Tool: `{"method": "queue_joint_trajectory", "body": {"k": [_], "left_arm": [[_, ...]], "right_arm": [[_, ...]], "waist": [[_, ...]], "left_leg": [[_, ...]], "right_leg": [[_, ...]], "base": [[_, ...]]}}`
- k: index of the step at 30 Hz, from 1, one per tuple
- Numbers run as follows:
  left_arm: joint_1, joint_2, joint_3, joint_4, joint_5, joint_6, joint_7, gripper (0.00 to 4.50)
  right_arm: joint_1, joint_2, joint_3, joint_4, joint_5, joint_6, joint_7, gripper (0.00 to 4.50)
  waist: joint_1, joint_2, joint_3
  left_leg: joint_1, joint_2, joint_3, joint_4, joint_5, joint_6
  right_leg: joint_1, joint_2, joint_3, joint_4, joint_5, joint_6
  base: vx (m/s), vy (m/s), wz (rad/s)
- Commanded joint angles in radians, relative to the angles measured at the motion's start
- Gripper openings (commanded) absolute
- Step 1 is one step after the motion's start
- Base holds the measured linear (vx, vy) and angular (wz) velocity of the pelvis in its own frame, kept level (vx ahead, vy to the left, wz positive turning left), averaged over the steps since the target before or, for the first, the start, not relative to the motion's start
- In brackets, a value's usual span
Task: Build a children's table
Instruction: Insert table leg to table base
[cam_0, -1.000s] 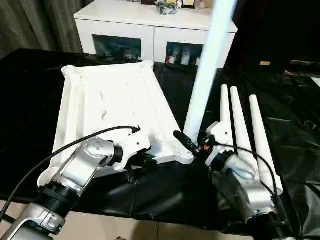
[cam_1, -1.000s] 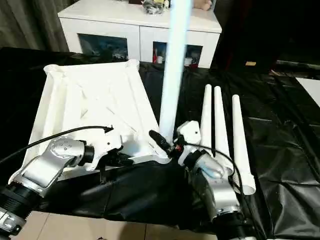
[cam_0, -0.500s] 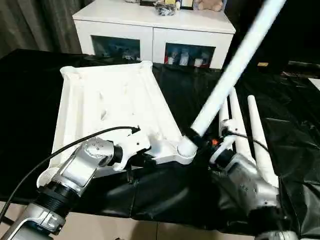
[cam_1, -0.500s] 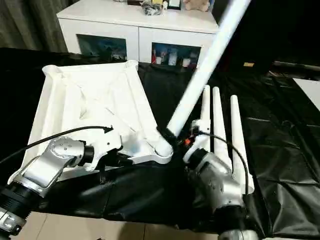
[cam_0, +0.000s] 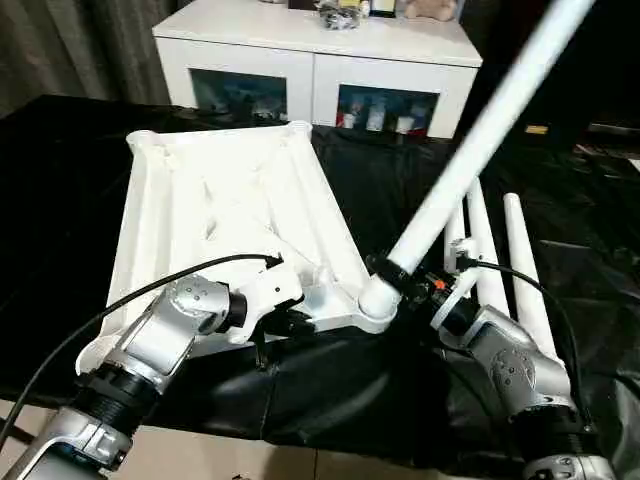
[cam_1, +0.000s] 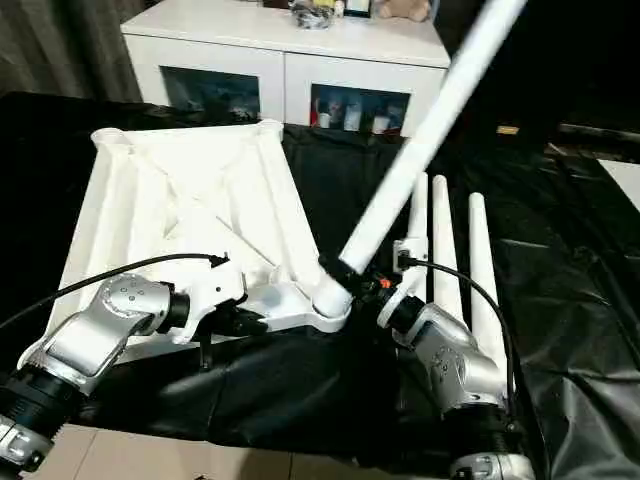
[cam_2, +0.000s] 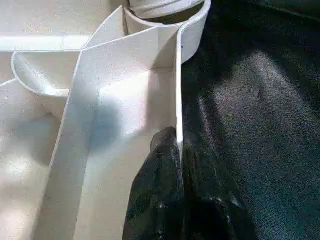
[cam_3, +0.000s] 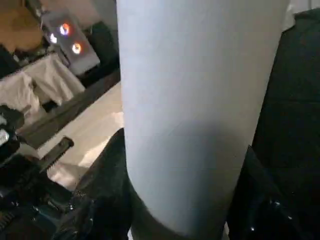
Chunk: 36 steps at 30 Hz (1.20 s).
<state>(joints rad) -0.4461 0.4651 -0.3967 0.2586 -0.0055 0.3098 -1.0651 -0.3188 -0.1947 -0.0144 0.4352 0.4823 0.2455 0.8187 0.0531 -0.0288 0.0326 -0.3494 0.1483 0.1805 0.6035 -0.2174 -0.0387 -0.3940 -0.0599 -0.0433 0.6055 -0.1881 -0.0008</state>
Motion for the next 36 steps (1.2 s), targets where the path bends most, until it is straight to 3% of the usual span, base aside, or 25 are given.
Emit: {"method": "queue_joint_trajectory", "body": {"k": [1, 5, 9, 11, 14, 19, 22, 24, 29, 33, 35, 36], "left_arm": [[-0.014, -0.011, 0.029, -0.03, -0.021, -0.021, 0.016, 0.0], [-0.016, -0.016, 0.034, -0.03, -0.017, -0.024, 0.023, 0.0], [-0.016, -0.02, 0.035, -0.031, -0.017, -0.021, 0.027, 0.0], [-0.014, -0.023, 0.036, -0.035, -0.017, -0.02, 0.033, 0.0], [-0.014, -0.026, 0.039, -0.036, -0.016, -0.02, 0.038, 0.0], [-0.009, -0.032, 0.044, -0.043, -0.015, -0.017, 0.046, 0.0], [-0.005, -0.033, 0.046, -0.048, -0.016, -0.014, 0.05, 0.0], [-0.004, -0.036, 0.049, -0.051, -0.017, -0.014, 0.056, 0.0], [-0.003, -0.037, 0.052, -0.056, -0.015, -0.012, 0.056, 0.0], [-0.005, -0.028, 0.049, -0.063, -0.009, -0.019, 0.044, 0.0], [-0.005, -0.022, 0.048, -0.07, -0.006, -0.027, 0.039, 0.0], [-0.005, -0.021, 0.048, -0.071, -0.006, -0.029, 0.038, 0.0]], "right_arm": [[0.064, -0.039, 0.09, 0.145, -0.172, -0.02, -0.038, 1.87], [0.08, -0.024, 0.071, 0.14, -0.182, -0.095, -0.055, 1.87], [0.105, -0.009, 0.073, 0.154, -0.208, -0.181, -0.085, 1.87], [0.124, 0.004, 0.077, 0.175, -0.221, -0.249, -0.113, 1.87], [0.135, 0.014, 0.073, 0.194, -0.232, -0.297, -0.13, 1.87], [0.171, 0.032, 0.051, 0.233, -0.251, -0.404, -0.183, 1.87], [0.184, 0.033, 0.047, 0.241, -0.258, -0.435, -0.204, 1.87], [0.195, 0.037, 0.04, 0.249, -0.258, -0.449, -0.22, 1.87], [0.177, 0.04, 0.026, 0.244, -0.213, -0.384, -0.188, 1.87], [0.131, 0.021, -0.005, 0.15, -0.119, -0.3, -0.121, 1.87], [0.113, -0.006, -0.013, 0.072, -0.066, -0.235, -0.078, 1.87], [0.11, -0.014, -0.013, 0.052, -0.054, -0.22, -0.067, 1.87]], "waist": [[-0.004, 0.002, -0.026], [-0.008, 0.0, -0.023], [-0.011, 0.003, -0.025], [-0.014, 0.004, -0.022], [-0.018, 0.002, -0.021], [-0.019, 0.003, -0.018], [-0.021, 0.006, -0.02], [-0.022, 0.007, -0.018], [-0.025, 0.005, -0.017], [-0.025, 0.005, -0.017], [-0.022, 0.004, -0.024], [-0.018, 0.004, -0.029]], "left_leg": [[0.007, 0.086, -0.042, -0.099, -0.343, -0.016], [0.009, 0.087, -0.046, -0.102, -0.391, -0.02], [0.009, 0.09, -0.048, -0.109, -0.401, -0.023], [0.014, 0.09, -0.047, -0.109, -0.432, -0.028], [0.011, 0.089, -0.05, -0.111, -0.456, -0.029], [0.021, 0.09, -0.053, -0.112, -0.503, -0.03], [0.015, 0.093, -0.054, -0.121, -0.496, -0.033], [0.017, 0.092, -0.052, -0.123, -0.51, -0.035], [0.015, 0.091, -0.054, -0.123, -0.528, -0.031], [0.014, 0.092, -0.058, -0.123, -0.532, -0.029], [0.01, 0.095, -0.056, -0.123, -0.489, -0.024], [0.006, 0.097, -0.051, -0.123, -0.416, -0.013]], "right_leg": [[0.013, -0.103, 0.058, -0.103, -0.499, -0.16], [0.009, -0.103, 0.058, -0.109, -0.555, -0.141], [0.011, -0.102, 0.056, -0.109, -0.518, -0.146], [0.005, -0.1, 0.057, -0.111, -0.513, -0.154], [0.005, -0.103, 0.057, -0.114, -0.554, -0.144], [-0.005, -0.104, 0.057, -0.128, -0.635, -0.112], [0.003, -0.1, 0.054, -0.122, -0.552, -0.129], [0.001, -0.098, 0.056, -0.121, -0.528, -0.139], [0.001, -0.102, 0.059, -0.126, -0.569, -0.129], [0.001, -0.103, 0.06, -0.127, -0.594, -0.122], [0.009, -0.103, 0.061, -0.12, -0.532, -0.134], [0.016, -0.1, 0.062, -0.111, -0.429, -0.155]], "base": [[0.0, 0.0, 0.0], [0.0, 0.0, 0.0], [0.0, 0.0, 0.0], [0.0, 0.0, 0.0], [0.0, 0.0, 0.0], [0.0, 0.0, 0.0], [0.0, 0.0, 0.0], [0.0, 0.0, 0.0], [0.0, 0.0, 0.0], [0.0, 0.0, 0.0], [0.0, 0.0, 0.0], [0.0, 0.0, 0.0]]}}
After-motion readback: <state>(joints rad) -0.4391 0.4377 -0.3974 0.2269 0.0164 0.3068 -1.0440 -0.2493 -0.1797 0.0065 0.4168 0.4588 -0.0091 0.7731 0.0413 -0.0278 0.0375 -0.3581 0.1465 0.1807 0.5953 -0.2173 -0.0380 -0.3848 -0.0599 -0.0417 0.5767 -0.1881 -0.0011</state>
